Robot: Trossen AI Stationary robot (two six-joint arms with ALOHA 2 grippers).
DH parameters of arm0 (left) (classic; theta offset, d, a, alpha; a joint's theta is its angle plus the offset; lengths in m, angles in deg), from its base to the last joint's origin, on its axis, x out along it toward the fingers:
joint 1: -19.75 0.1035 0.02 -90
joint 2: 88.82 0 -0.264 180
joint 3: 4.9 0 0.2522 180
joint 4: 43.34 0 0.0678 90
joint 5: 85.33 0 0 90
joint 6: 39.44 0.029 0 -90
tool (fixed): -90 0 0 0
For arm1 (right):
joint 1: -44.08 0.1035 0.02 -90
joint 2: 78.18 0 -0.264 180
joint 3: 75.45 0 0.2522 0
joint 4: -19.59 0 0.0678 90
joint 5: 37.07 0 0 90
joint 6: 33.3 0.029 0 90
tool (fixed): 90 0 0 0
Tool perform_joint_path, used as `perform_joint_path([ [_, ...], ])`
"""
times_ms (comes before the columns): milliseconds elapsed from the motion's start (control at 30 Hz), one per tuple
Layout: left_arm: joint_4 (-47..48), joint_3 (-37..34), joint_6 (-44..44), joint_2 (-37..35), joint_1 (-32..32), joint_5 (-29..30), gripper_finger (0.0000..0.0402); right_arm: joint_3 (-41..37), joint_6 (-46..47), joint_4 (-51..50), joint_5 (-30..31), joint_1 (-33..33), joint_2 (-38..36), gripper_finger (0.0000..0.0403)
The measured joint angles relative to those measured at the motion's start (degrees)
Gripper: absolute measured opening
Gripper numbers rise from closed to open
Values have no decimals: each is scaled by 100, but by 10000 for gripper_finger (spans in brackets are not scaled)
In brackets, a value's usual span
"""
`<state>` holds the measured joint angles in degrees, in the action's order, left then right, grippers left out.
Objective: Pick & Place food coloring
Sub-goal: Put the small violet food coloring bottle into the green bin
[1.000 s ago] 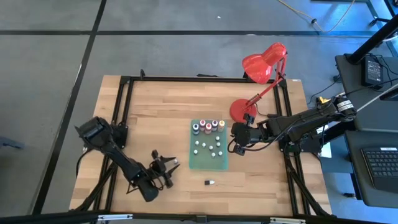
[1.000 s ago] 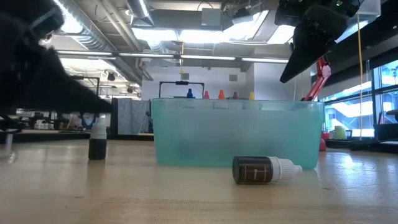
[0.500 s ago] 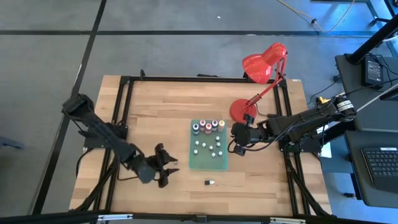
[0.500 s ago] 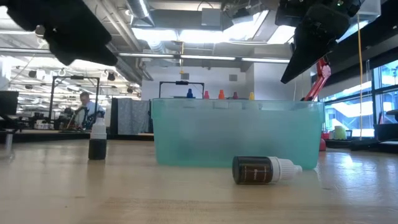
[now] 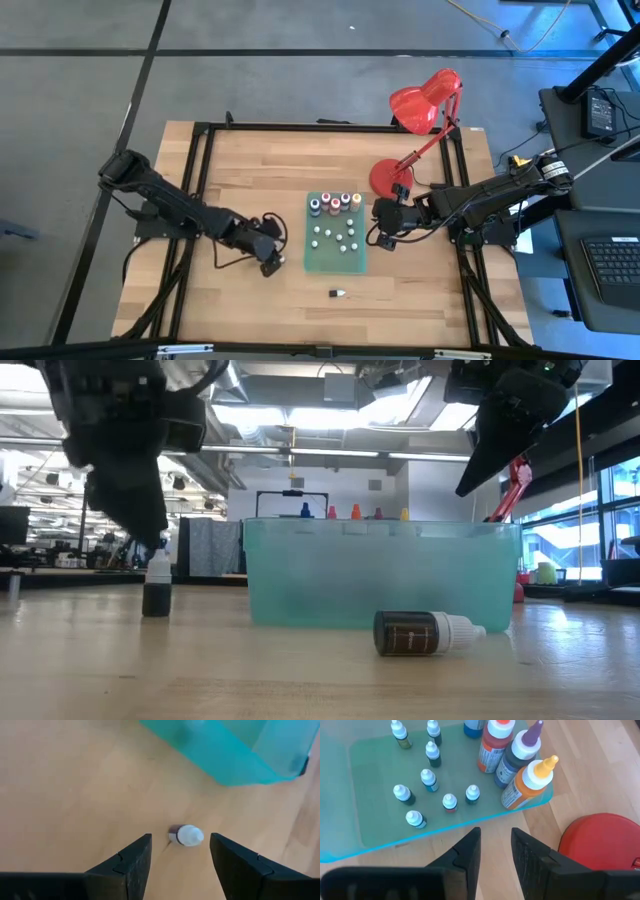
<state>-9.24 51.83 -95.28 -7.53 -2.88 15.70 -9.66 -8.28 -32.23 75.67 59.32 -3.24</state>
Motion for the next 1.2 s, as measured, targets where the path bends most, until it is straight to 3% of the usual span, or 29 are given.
perform_joint_path([
  [300,643,752,25,140,-13,110,194,0,-14,-5,4,-1,0,110],
  [667,2363,2235,-60,1559,118,-318,194,0,-5,-13,7,-1,-2,110],
  [1200,2448,2364,20,2045,99,-623,194,0,0,-66,9,-1,-2,110],
])
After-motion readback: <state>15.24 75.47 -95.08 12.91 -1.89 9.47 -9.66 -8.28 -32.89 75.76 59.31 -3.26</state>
